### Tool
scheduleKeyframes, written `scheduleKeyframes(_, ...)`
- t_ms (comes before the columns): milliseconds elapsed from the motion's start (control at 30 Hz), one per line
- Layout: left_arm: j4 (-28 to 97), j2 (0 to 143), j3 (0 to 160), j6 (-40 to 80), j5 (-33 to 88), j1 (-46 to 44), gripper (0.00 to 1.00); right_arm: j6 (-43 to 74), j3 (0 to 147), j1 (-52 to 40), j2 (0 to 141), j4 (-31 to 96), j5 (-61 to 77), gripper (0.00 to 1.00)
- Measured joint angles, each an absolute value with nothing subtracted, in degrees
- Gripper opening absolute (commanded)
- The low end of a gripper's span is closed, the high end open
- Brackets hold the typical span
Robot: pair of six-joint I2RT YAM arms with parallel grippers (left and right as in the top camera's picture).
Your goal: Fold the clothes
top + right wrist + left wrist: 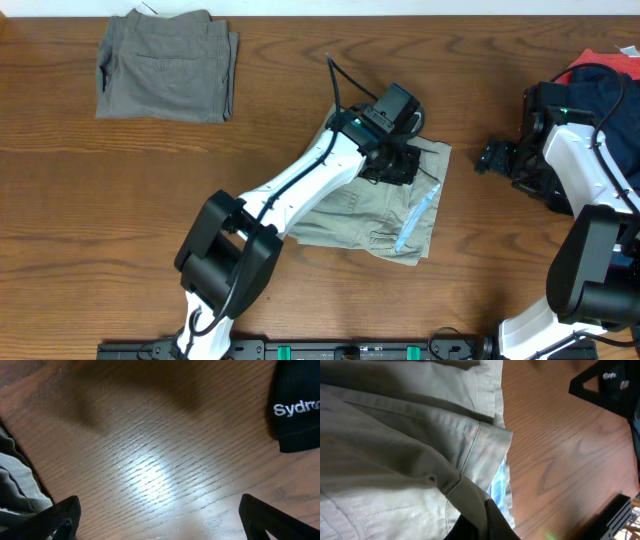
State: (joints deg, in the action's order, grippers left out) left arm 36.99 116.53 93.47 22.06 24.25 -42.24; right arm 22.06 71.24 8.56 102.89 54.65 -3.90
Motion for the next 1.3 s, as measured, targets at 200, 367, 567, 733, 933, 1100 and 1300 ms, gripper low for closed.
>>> scheduleKeyframes(200,33.1,116.8,93.4,23.9,24.6,-43.1,0.06,22.1,71.2,8.6,102.9,54.6,-3.9,0.99)
scheduleKeyframes(367,28.1,116.9,93.4,24.7,25.3,-44.6,0.06,22.1,71.2,8.6,102.9,54.6,-3.9,0.99)
scheduleKeyframes(567,24.3,119.3,93.4,25.5,25.6,-46.3,0.1,22.1,71.2,8.6,102.9,54.6,-3.9,0.99)
scheduleKeyframes(733,22.5,123.8,93.5,27.3,25.6,-47.4,0.5,22.1,71.2,8.6,102.9,54.6,-3.9,0.99)
scheduleKeyframes(933,22.5,126.2,93.4,28.4,26.7,-48.5,0.74,22.1,71.2,8.6,102.9,54.6,-3.9,0.99)
scheduleKeyframes(1100,23.5,124.4,93.4,27.8,28.2,-48.3,0.78,22.1,71.2,8.6,102.9,54.6,-3.9,0.99)
scheduleKeyframes(1300,30.4,113.7,93.4,20.9,28.4,-46.3,0.79,22.1,71.2,8.6,102.9,54.6,-3.9,0.99)
